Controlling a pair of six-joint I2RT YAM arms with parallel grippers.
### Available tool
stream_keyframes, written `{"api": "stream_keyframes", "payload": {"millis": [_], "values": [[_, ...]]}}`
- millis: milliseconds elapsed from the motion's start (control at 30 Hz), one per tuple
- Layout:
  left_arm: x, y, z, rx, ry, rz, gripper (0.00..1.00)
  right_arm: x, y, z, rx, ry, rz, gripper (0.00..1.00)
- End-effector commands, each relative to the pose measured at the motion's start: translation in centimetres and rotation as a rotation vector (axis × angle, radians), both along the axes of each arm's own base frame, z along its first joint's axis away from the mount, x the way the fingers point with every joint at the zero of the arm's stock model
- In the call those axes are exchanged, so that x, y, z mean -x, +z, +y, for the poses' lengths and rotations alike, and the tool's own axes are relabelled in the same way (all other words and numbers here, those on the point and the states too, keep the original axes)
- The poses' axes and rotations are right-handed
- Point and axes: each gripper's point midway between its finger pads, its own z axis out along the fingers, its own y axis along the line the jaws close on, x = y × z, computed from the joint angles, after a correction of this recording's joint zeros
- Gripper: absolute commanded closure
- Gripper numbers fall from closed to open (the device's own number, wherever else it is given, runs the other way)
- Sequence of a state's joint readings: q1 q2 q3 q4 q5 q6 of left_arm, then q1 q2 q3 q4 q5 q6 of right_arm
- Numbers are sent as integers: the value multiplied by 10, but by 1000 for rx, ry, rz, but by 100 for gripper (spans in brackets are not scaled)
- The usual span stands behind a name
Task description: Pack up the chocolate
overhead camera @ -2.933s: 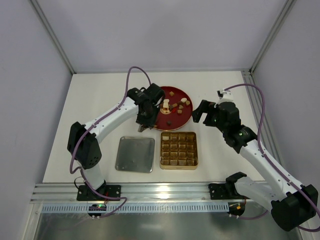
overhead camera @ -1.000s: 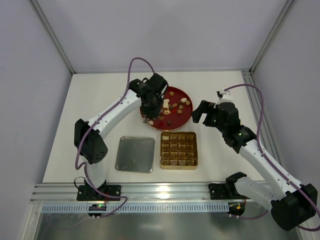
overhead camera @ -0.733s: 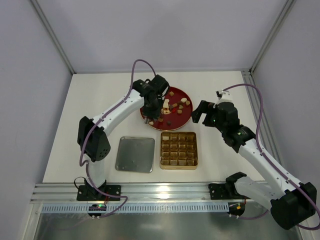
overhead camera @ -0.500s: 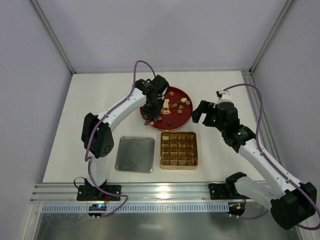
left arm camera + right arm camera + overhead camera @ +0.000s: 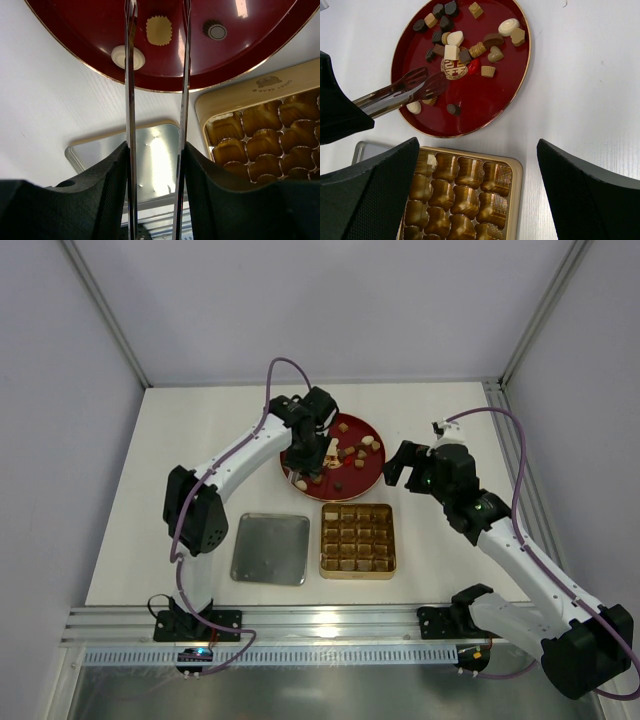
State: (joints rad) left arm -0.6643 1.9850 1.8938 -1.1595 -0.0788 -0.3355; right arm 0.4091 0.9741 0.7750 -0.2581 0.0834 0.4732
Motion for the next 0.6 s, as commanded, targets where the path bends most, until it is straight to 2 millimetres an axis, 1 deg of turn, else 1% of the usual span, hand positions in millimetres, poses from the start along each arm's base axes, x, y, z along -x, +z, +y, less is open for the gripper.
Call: {"api": "stream_keyframes", "payload": {"millis": [0, 33, 167, 467, 567], "values": [[-3, 18, 5, 9, -3, -40, 55, -7, 14, 1, -20, -5, -47, 0], [-2, 20, 5, 13, -2, -45, 55, -7, 14, 1, -18, -5, -47, 0], [7, 19, 9, 13, -4, -21, 55, -7, 13, 2, -21, -6, -45, 0], [16, 17, 13, 12, 0, -4, 56, -7, 11, 2, -22, -4, -41, 0], [18, 20, 13, 19, -1, -7, 56, -7, 11, 3, -24, -3, -40, 0]]}}
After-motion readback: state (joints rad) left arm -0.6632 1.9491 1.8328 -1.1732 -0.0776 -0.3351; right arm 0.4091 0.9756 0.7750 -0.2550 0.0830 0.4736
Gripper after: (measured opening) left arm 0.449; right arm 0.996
